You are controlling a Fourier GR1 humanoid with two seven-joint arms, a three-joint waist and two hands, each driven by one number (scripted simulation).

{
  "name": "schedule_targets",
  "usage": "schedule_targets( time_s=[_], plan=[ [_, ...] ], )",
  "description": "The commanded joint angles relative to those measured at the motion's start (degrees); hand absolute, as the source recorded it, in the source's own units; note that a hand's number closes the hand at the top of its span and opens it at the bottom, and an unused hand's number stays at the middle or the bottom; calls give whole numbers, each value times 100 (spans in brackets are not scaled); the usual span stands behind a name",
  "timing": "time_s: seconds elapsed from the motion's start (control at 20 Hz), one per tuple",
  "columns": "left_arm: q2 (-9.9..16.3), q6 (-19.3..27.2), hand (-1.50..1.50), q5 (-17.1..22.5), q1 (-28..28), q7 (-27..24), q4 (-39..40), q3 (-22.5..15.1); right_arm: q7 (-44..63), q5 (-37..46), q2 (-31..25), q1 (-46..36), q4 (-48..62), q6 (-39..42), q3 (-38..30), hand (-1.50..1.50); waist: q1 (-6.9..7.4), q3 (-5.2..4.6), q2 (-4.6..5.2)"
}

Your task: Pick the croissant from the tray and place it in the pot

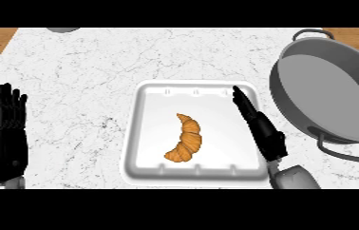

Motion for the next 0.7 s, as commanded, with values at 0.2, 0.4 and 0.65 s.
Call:
schedule_targets(
  time_s=[0.2, 0.4, 0.65],
  plan=[
    [-74, -461, 0, 207, -1059, 389, 115, -315, -116, -1558, -681, -1639, -660, 2165, -799, 150, 81, 60, 64],
    [-243, -758, 0, 462, -1421, 709, 394, -528, -768, 464, -1553, -1808, 298, 1005, -1096, -150, 87, 54, 111],
    [-200, -870, 0, 575, -1986, 1089, 621, -364, -3016, 863, -1735, -1123, 366, 1759, -666, -150, 128, 59, 60]
  ],
)
